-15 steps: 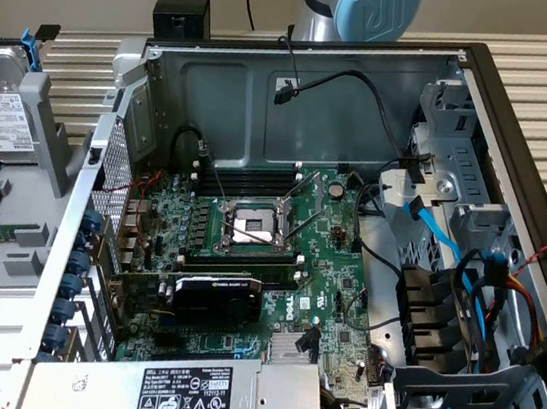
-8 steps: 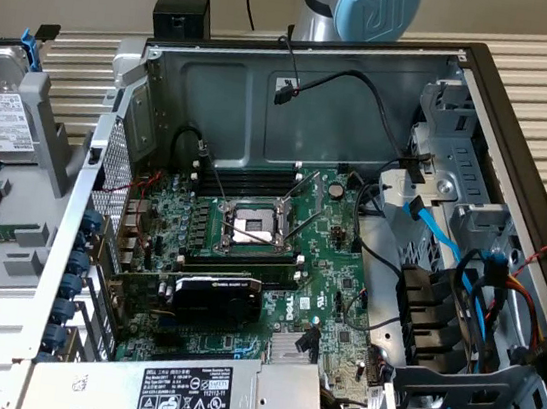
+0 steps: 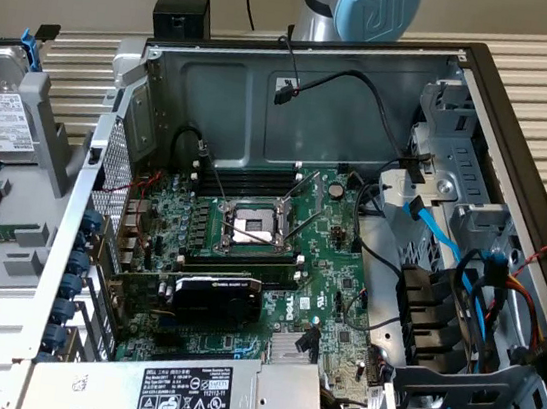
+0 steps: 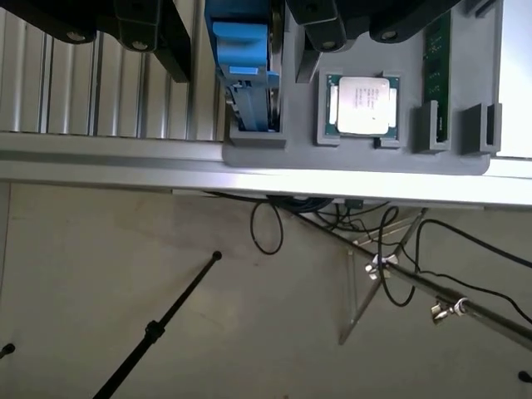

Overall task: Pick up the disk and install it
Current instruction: 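Pick up the disk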

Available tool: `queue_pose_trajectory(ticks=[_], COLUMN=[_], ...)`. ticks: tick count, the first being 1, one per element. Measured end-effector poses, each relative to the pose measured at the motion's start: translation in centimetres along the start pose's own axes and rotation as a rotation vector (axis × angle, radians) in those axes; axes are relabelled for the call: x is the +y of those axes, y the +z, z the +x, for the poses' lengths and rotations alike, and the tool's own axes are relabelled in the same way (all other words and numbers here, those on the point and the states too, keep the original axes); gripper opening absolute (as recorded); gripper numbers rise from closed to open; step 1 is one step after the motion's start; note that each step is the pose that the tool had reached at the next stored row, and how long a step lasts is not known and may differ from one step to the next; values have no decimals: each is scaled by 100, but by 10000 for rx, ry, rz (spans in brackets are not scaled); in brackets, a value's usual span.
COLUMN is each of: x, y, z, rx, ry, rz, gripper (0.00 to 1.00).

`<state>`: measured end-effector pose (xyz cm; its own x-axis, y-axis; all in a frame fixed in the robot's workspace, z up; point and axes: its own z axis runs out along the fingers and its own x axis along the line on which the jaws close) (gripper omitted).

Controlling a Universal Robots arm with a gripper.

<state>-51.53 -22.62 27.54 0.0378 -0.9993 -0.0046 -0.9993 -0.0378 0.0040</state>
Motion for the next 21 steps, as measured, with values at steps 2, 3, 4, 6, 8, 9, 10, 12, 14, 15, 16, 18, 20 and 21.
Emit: queue_pose_trajectory(ticks=[2,3,4,6,8,9,10,12,14,15,16,18,20,21], x=[-16,-19,-19,-20,-20,-20,-20,-20,-19,-19,-19,-20,-19,-19], y=[0,0,0,0,0,1,2,2,2,2,3,4,3,3], z=[1,1,1,1,1,1,1,1,1,1,1,1,1,1], rx=[-1,-2,-7,-39,-81,-94,-101,-112,-114,-114,-113,-114,-113,-114], ry=[33,73,118,222,382,459,546,673,705,707,707,708,696,683], rz=[1,1,1,2,4,5,7,8,4,-5,-16,-34,-51,-58], gripper=[61,61,61,61,61,61,61,61,61,61,61,61,61,61])
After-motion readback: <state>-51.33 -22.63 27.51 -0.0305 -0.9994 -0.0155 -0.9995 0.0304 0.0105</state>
